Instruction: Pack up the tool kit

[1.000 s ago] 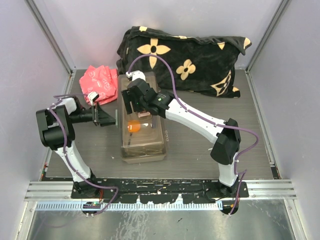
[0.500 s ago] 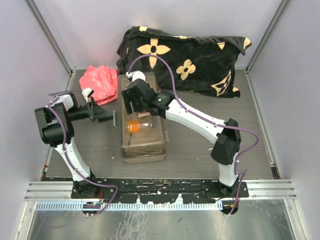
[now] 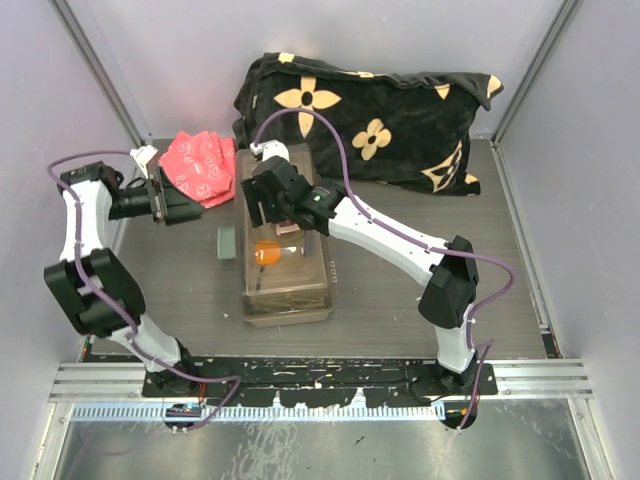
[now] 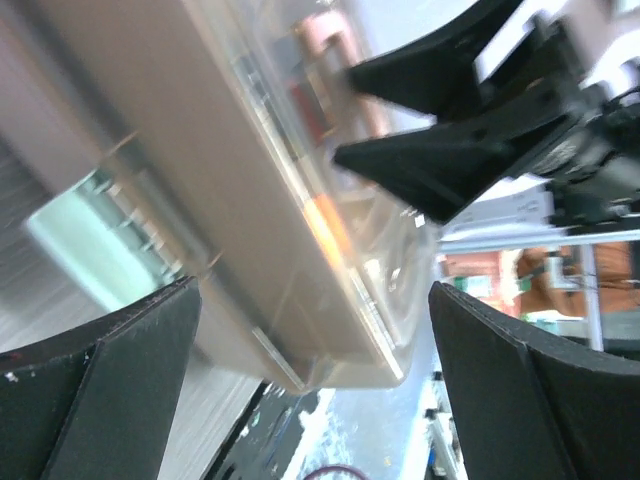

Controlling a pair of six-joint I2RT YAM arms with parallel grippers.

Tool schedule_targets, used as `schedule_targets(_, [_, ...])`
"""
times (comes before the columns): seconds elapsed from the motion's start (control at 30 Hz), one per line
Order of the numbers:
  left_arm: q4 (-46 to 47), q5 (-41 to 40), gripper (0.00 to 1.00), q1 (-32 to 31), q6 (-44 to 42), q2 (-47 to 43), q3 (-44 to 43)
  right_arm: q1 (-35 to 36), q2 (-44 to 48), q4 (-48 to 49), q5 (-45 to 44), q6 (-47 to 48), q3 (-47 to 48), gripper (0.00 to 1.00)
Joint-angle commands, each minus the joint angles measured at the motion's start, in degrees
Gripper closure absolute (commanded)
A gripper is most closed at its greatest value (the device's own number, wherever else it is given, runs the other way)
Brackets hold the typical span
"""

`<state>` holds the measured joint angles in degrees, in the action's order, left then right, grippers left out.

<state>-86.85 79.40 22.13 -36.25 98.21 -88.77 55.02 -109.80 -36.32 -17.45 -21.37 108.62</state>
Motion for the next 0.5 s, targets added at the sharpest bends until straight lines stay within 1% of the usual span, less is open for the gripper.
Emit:
schedule_targets(0.0, [32.1, -19.3, 0.02, 0.1, 34.5, -13.2, 8.2, 0.0, -1.2, -1.0, -1.1, -1.0, 2.4, 0.23])
schedule_targets(0.03, [35.2, -22.0, 0.02, -0.1, 36.1, -15.5, 9.2, 0.0, -1.5, -1.5, -1.5, -1.1, 2.5, 0.23])
schedule_targets(0.07, [36.1, -23.7, 0.02, -0.4, 36.7, -17.0, 9.4, 0.0, -1.8, -2.0, -2.2, -1.2, 2.7, 0.24])
schedule_targets(0.17, [35.8, -27.1, 0.02, -1.0, 38.0, -18.4, 8.9, -0.4, -3.3, -4.0, -4.7, -1.3, 3.5, 0.26])
schedule_targets(0.3, [34.6, -28.2, 0.02, -1.0, 37.7, -20.2, 9.9, -3.5, -6.0, -6.0, -6.8, -1.5, 3.8, 0.32])
schedule_targets(0.47, [35.2, -30.1, 0.02, -1.0, 36.2, -24.6, 12.2, -7.1, -5.7, -3.8, -6.8, -0.8, -2.3, 0.36])
